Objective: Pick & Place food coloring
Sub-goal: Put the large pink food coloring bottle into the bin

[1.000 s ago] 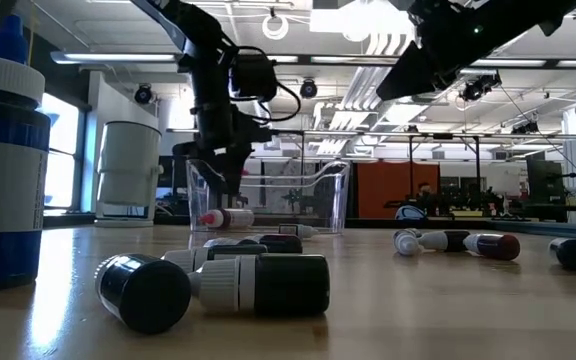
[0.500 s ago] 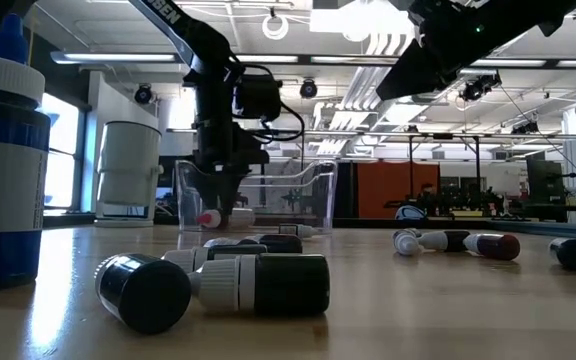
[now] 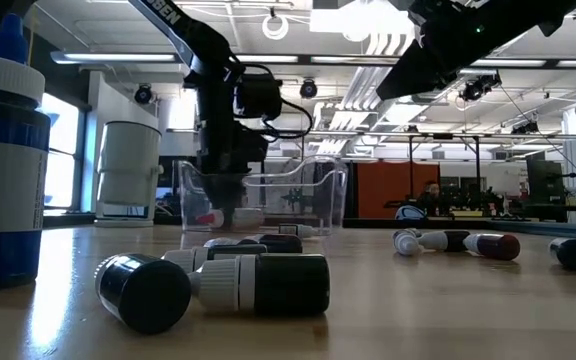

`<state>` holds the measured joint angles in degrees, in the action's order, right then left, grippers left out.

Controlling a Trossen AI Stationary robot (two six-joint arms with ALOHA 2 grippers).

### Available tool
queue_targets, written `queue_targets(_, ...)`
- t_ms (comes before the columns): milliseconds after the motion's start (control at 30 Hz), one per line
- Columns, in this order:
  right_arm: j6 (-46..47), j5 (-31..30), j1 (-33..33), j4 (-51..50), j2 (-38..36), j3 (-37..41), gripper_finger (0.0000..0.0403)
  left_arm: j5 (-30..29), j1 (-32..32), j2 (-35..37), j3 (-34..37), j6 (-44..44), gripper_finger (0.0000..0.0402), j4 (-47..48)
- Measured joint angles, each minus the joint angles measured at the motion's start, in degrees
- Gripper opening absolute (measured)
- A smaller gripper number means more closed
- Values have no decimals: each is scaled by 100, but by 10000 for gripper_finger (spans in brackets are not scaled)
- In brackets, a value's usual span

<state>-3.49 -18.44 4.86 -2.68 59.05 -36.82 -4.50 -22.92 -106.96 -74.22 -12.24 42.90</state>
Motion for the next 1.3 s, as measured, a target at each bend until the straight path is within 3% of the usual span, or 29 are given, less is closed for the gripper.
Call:
queue_targets(133, 0, 52, 0, 0, 0, 0, 193, 112, 4, -7, 2, 555, 172, -350)
queue_targets(533, -302, 323, 0, 0, 2, 2, 193, 72, -33, -328, -11, 788, 173, -553)
queue_targets(767, -445, 321, 0, 0, 2, 2, 193, -381, -29, -533, -20, 851, 172, -617)
queue_targets(933, -450, 321, 0, 5, 2, 2, 193, -386, -33, -393, -17, 841, 137, -570)
queue_targets(1100, -446, 317, 0, 42, 2, 2, 193, -280, -28, -335, -512, 814, 94, 134)
queue_targets(1300, -422, 251, 0, 42, 2, 2, 193, -193, 55, -304, -1755, 875, 103, 1467)
